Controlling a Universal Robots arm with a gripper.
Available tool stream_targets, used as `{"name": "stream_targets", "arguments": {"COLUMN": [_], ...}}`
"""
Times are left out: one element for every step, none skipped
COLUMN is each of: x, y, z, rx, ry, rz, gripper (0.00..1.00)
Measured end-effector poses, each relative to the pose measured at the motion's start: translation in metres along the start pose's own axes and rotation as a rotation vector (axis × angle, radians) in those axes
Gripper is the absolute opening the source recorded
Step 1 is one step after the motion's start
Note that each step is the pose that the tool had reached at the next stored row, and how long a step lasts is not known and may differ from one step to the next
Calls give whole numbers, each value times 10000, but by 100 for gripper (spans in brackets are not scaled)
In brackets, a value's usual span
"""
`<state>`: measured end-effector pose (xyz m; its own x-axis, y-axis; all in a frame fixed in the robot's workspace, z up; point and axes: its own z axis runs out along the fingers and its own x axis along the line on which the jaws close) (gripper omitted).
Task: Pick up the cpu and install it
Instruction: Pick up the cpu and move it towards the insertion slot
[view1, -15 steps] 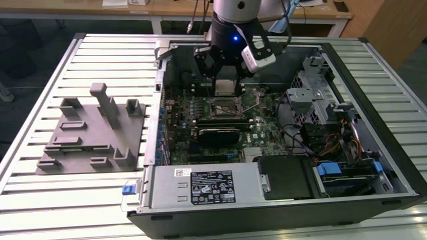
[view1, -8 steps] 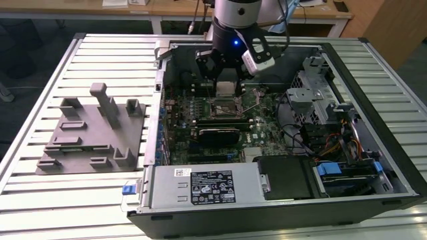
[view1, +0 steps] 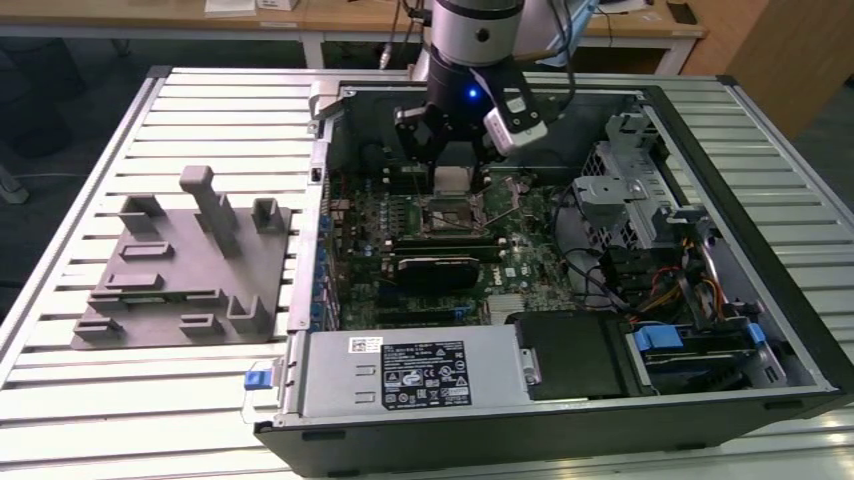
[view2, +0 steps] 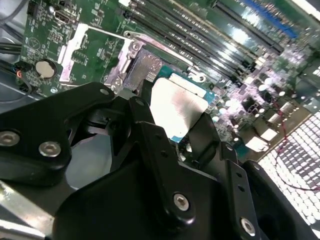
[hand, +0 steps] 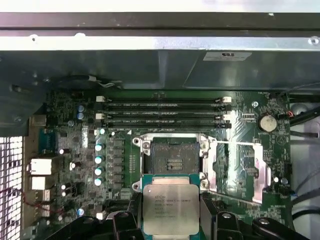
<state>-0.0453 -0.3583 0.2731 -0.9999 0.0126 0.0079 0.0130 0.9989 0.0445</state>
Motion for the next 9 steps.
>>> {"name": "stream_targets", "arguments": {"x": [-1,-1,-1,-1,-2,-2,-2,-3,-5], "y": [19,36,54,70,85,95,105,110,116], "z": [20,36,51,64,78,96,115,134,151], "rx": [1,5,8,11,12,12,10,8,10], "ry": [-1,-1,-3,-3,-4,-5,-6,-8,-7], "rz": [2,12,34,58,81,99,113,123,128], "gripper": [54,54,54,54,54,54,54,54,54]}}
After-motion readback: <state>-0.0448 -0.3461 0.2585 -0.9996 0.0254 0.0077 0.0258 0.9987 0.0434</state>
